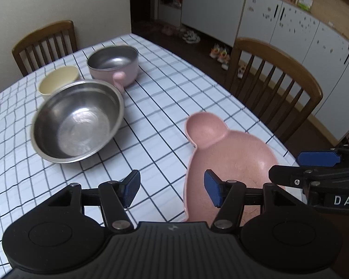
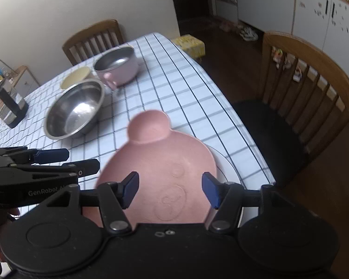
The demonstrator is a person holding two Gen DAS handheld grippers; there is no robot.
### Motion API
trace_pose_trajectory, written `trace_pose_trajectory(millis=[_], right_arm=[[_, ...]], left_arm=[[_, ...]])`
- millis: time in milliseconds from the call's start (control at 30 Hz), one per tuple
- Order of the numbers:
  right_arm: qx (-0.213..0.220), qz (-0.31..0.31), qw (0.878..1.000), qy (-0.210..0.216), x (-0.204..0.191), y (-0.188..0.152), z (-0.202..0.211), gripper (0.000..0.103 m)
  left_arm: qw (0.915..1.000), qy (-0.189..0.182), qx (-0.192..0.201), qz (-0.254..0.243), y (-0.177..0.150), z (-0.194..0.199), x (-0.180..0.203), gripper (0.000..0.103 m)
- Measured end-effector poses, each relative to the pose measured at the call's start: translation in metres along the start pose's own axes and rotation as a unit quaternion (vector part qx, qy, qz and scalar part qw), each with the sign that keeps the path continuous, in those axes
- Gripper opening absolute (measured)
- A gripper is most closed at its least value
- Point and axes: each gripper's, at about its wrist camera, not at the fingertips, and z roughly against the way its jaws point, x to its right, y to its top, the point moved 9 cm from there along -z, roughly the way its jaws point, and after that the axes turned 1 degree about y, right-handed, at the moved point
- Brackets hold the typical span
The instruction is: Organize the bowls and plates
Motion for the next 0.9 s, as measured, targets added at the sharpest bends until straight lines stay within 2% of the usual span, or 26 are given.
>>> trace_pose_trajectory(millis=[100,300,500,600,667,767,900], right_arm=[[0.017,0.014,1.000,0.005,-0.013,0.004,0.011,0.065],[0.047,0.034,0.998,0.015,-0.042,0.009,0.030,0.071],[0.083,0.062,0.994,0.032,-0.076,0.015,0.048,0.083],[0.103,0.078,0.991,0.042,-0.093,0.020,0.055,0.092],[0.114,0.091,0.988,0.045,-0.104,0.024,0.058,0.098],[0.127,0.112,0.984,0.048,-0.121,0.032,0.060,0.102],[0.145,0.142,0.978,0.052,-0.140,0.046,0.055,0.103]], left_arm=[[0.9998,0.002,0.020,0.006,0.001,0.017,-0.009,0.064],[0.9982,0.006,0.058,0.016,0.003,0.051,-0.029,0.064],[0.9950,0.010,0.094,0.031,0.002,0.086,-0.053,0.065],[0.9914,0.028,0.120,0.044,0.003,0.102,-0.069,0.076],[0.9889,0.037,0.133,0.054,0.003,0.111,-0.079,0.077],[0.9862,0.050,0.142,0.069,0.005,0.116,-0.096,0.078],[0.9817,0.071,0.157,0.082,0.011,0.120,-0.119,0.078]])
